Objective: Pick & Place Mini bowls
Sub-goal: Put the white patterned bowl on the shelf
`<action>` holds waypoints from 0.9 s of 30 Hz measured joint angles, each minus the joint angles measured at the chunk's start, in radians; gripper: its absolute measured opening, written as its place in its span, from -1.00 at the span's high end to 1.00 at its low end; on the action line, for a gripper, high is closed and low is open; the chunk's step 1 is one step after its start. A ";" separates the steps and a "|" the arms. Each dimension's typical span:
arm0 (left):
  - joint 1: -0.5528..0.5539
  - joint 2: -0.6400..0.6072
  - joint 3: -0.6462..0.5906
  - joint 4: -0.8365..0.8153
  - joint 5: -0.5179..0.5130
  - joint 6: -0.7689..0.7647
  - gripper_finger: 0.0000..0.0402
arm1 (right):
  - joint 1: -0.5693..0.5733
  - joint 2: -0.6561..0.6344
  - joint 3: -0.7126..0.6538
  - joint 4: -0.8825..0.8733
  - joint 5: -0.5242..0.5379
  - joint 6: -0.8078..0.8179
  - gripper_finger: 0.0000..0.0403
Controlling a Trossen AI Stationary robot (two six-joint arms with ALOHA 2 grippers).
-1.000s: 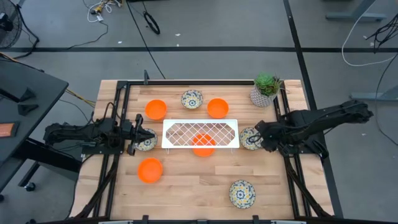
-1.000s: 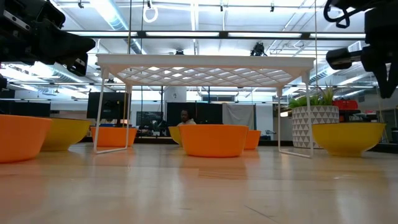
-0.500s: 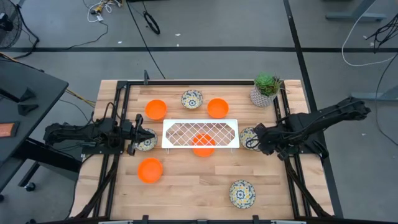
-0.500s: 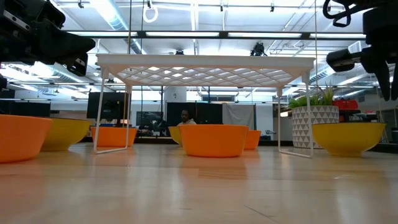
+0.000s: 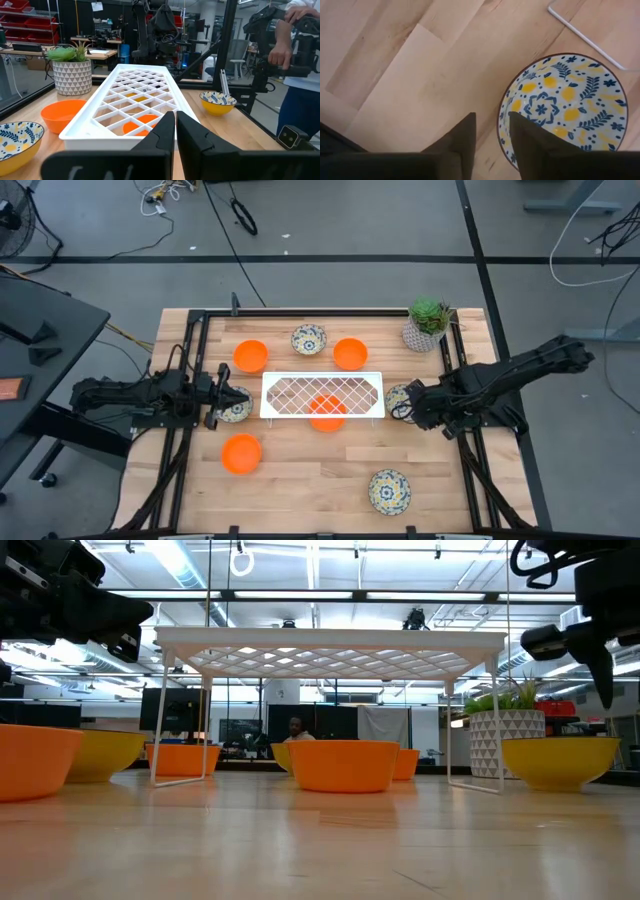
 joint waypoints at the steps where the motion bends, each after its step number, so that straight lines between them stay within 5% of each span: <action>1: 0.000 0.000 0.000 0.000 0.000 0.000 0.88 | 0.000 0.005 -0.001 -0.001 0.006 0.003 0.35; 10: 0.000 0.000 0.000 0.000 0.000 0.000 0.88 | 0.000 0.022 -0.001 0.005 0.087 0.049 0.14; 27: 0.000 0.000 0.000 0.000 0.000 0.000 0.88 | -0.005 0.022 0.082 -0.018 0.114 0.127 0.11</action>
